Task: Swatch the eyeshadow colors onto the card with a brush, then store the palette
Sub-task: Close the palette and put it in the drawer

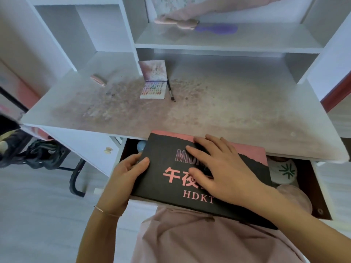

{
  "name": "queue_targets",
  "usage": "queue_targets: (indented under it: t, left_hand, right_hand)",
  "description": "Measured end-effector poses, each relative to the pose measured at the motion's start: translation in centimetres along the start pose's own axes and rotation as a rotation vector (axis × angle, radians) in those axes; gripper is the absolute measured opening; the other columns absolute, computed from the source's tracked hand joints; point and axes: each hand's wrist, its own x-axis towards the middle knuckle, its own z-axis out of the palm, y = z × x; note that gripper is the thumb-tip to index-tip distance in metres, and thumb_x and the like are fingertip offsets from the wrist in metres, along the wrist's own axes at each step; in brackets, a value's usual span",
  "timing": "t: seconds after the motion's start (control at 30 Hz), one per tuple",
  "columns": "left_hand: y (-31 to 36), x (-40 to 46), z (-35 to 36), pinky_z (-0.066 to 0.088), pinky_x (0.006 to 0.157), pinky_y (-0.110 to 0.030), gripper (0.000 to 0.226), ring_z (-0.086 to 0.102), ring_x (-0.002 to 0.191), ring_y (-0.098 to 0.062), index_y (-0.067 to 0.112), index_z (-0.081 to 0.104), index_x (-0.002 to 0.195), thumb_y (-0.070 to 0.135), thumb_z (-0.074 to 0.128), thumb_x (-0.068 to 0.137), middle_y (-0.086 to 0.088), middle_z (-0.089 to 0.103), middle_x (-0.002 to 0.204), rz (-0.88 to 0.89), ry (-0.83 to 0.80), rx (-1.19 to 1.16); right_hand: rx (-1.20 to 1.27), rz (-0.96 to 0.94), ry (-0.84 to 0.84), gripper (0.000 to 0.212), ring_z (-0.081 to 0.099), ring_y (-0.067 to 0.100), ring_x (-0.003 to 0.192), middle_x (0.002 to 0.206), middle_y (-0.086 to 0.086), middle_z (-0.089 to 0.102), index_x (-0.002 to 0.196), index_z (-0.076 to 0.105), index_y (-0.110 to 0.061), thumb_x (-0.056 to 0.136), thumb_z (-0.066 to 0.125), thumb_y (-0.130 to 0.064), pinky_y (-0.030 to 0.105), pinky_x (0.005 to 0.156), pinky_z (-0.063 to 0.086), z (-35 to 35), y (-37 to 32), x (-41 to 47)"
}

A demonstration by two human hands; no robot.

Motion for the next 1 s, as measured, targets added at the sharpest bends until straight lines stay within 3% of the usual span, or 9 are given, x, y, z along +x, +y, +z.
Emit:
queue_targets:
  t: [0.13, 0.27, 0.4, 0.5, 0.57, 0.7, 0.8, 0.9, 1.0]
  left_hand:
    - [1.5, -1.3, -2.9, 0.054, 0.059, -0.023, 0.029, 0.069, 0.077, -0.02, 0.012, 0.069, 0.098, 0.027, 0.059, 0.075, -0.009, 0.073, 0.089, 0.005, 0.064, 0.032]
    - [1.4, -1.8, -4.5, 0.054, 0.058, -0.023, 0.019, 0.069, 0.076, -0.021, 0.011, 0.07, 0.095, 0.018, 0.054, 0.087, -0.01, 0.073, 0.088, -0.032, 0.138, 0.045]
    - [0.6, -0.8, -4.2, 0.042, 0.044, -0.02, 0.022, 0.058, 0.055, -0.016, 0.006, 0.068, 0.09, 0.019, 0.051, 0.092, -0.011, 0.067, 0.073, -0.104, 0.127, 0.21]
    - [0.3, 0.8, -3.3, 0.054, 0.073, -0.032, 0.024, 0.067, 0.077, -0.021, 0.006, 0.067, 0.09, 0.021, 0.049, 0.094, -0.012, 0.071, 0.088, -0.09, 0.087, 0.308]
    - [0.0, 2.0, -2.3, 0.051, 0.086, -0.038, 0.019, 0.066, 0.087, -0.023, 0.011, 0.064, 0.09, 0.023, 0.049, 0.094, -0.011, 0.07, 0.093, -0.055, 0.067, 0.389]
    - [-1.1, 3.9, -0.6, 0.051, 0.087, -0.036, 0.01, 0.064, 0.09, -0.021, 0.016, 0.054, 0.098, 0.024, 0.05, 0.093, -0.011, 0.067, 0.101, -0.006, 0.001, 0.563]
    - [-2.2, 4.9, 0.4, 0.047, 0.093, -0.036, 0.024, 0.06, 0.099, -0.023, 0.01, 0.054, 0.111, 0.026, 0.05, 0.093, -0.012, 0.064, 0.11, -0.021, -0.035, 0.677]
    - [-2.7, 4.8, 1.4, 0.04, 0.082, -0.024, 0.035, 0.056, 0.098, -0.021, 0.01, 0.052, 0.119, 0.034, 0.049, 0.093, -0.011, 0.061, 0.114, 0.008, -0.021, 0.932]
    - [-3.1, 3.5, 1.7, 0.044, 0.085, -0.03, 0.044, 0.057, 0.107, -0.023, 0.015, 0.048, 0.129, 0.038, 0.048, 0.092, -0.007, 0.059, 0.121, 0.153, 0.074, 1.107]
  right_hand:
    - [0.14, -0.107, -0.025, 0.053, 0.022, 0.012, 0.135, 0.148, -0.006, 0.031, 0.139, 0.036, -0.027, 0.09, 0.037, -0.049, 0.03, 0.113, 0.017, 0.2, -2.6, 1.3]
    - [0.168, -0.174, -0.096, 0.053, 0.016, 0.01, 0.137, 0.15, -0.005, 0.025, 0.141, 0.03, -0.03, 0.092, 0.038, -0.047, 0.026, 0.112, 0.016, 1.7, -4.4, 1.9]
    - [0.19, -0.143, -0.184, 0.053, 0.015, 0.01, 0.138, 0.151, -0.005, 0.024, 0.142, 0.028, -0.03, 0.092, 0.036, -0.047, 0.031, 0.113, 0.019, 2.7, -4.1, 2.2]
    - [0.228, -0.093, -0.182, 0.053, 0.015, 0.008, 0.137, 0.15, -0.008, 0.025, 0.141, 0.029, -0.032, 0.091, 0.035, -0.049, 0.028, 0.111, 0.018, 3.1, -3.0, 1.9]
    - [0.227, -0.04, -0.193, 0.053, 0.013, 0.007, 0.137, 0.151, -0.01, 0.023, 0.14, 0.031, -0.032, 0.091, 0.036, -0.05, 0.028, 0.111, 0.018, 3.1, -2.0, 1.5]
    - [0.157, 0.008, -0.184, 0.052, 0.012, 0.008, 0.138, 0.151, -0.008, 0.022, 0.14, 0.034, -0.029, 0.092, 0.038, -0.047, 0.028, 0.112, 0.019, 3.7, -0.3, 0.1]
    - [0.214, 0.055, -0.169, 0.05, 0.022, 0.004, 0.133, 0.145, -0.012, 0.033, 0.137, 0.038, -0.029, 0.091, 0.039, -0.048, 0.023, 0.108, 0.022, 3.7, 0.2, -1.0]
    - [0.218, 0.072, -0.181, 0.05, 0.029, 0.001, 0.129, 0.139, -0.015, 0.04, 0.134, 0.042, -0.031, 0.09, 0.039, -0.052, 0.024, 0.106, 0.029, 3.5, 0.2, -2.1]
    - [0.116, 0.055, -0.121, 0.048, 0.042, 0.004, 0.117, 0.125, -0.016, 0.052, 0.126, 0.049, -0.033, 0.088, 0.034, -0.057, 0.023, 0.095, 0.036, 3.3, 0.1, -3.6]
